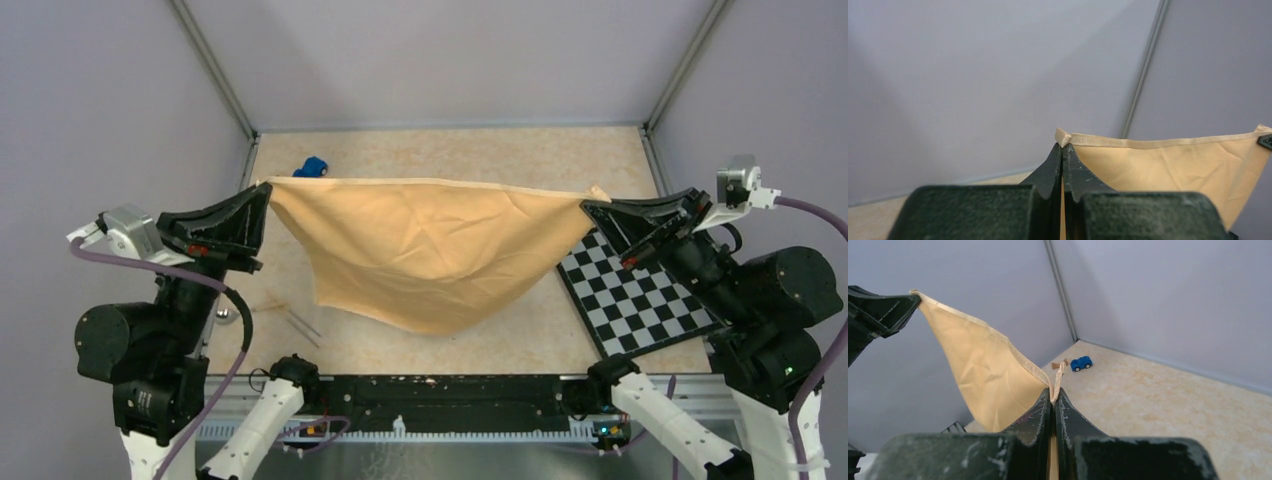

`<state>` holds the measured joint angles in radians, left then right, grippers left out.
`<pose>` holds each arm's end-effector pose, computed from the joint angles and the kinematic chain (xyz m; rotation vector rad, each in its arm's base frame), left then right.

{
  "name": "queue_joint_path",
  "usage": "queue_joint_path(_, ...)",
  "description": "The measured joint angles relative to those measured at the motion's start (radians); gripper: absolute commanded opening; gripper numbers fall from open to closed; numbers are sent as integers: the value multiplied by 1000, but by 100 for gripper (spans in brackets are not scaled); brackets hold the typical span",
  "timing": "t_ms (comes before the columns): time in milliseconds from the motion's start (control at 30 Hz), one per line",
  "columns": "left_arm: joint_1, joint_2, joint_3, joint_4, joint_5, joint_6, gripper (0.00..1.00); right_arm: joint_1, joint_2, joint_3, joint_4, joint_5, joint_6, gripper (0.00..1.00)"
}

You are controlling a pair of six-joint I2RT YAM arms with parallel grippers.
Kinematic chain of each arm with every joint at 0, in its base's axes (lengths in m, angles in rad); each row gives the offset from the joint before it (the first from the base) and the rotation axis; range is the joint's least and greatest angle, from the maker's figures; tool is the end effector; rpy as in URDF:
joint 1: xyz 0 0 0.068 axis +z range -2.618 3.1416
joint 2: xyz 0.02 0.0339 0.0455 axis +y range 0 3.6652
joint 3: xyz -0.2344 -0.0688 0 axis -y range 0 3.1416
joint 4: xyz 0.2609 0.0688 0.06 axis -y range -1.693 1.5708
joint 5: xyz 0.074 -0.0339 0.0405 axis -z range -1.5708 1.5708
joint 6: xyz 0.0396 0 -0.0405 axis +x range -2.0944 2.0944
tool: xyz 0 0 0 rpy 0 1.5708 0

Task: Fold the napkin into a case and place the utensils inside
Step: Flatten out the crumpled napkin at the center of the board.

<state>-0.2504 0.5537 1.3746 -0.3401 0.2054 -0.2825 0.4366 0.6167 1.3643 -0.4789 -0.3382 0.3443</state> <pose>0.0508 -0.0213 0.5207 0.1699 1.1063 -0.5890 0.0730 0.0486 0.5000 -0.3612 1.3226 0.8796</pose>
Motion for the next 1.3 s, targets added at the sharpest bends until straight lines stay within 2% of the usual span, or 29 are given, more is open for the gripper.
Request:
queue_joint_path(133, 0, 36, -4, 4, -74, -4, 0, 0, 23, -20, 9, 95, 43, 0)
queue_joint_path(233, -1, 135, -18, 16, -149, -5, 0, 0, 101, -38, 13, 221, 62, 0)
queue_joint_path(433, 5, 641, 29, 43, -368, 8, 0, -20, 445, -134, 171, 472, 29, 0)
queue_joint_path(600, 40, 1087, 72, 62, -417, 52, 0, -89, 786, -166, 312, 491, 10, 2)
queue_joint_path(633, 48, 1159, 97, 60, -416, 57, 9, -102, 855, -157, 340, 486, 3, 12)
queue_joint_path(667, 57, 1236, 138, 45, -410, 64, 29, -113, 931, -130, 354, 480, -6, 26)
queue_joint_path(700, 65, 1309, 188, 29, -404, 74, 45, -119, 1006, -92, 364, 473, -17, 43)
queue_joint_path(733, 71, 1373, 244, 11, -401, 86, 56, -123, 1071, -50, 367, 468, -25, 57)
queue_joint_path(800, 80, 1506, 408, -66, -401, 95, 68, -130, 1215, 88, 324, 468, -61, 66)
queue_joint_path(867, 85, 1574, 537, -149, -403, 94, 82, -132, 1326, 248, 215, 473, -84, 68)
queue_joint_path(900, 87, 1579, 560, -173, -404, 93, 87, -133, 1362, 313, 163, 471, -90, 68)
queue_joint_path(967, 90, 1540, 545, -213, -396, 76, 91, -132, 1385, 382, 56, 451, -92, 68)
queue_joint_path(1033, 91, 1424, 410, -206, -349, 60, 98, -121, 1350, 354, -2, 424, -87, 70)
queue_joint_path(1200, 87, 1056, -35, -144, -100, -5, 99, -45, 1122, -35, -8, 340, -39, 74)
queue_joint_path(1300, 69, 948, -201, -99, 22, -46, 99, 0, 1034, -218, 18, 266, -9, 75)
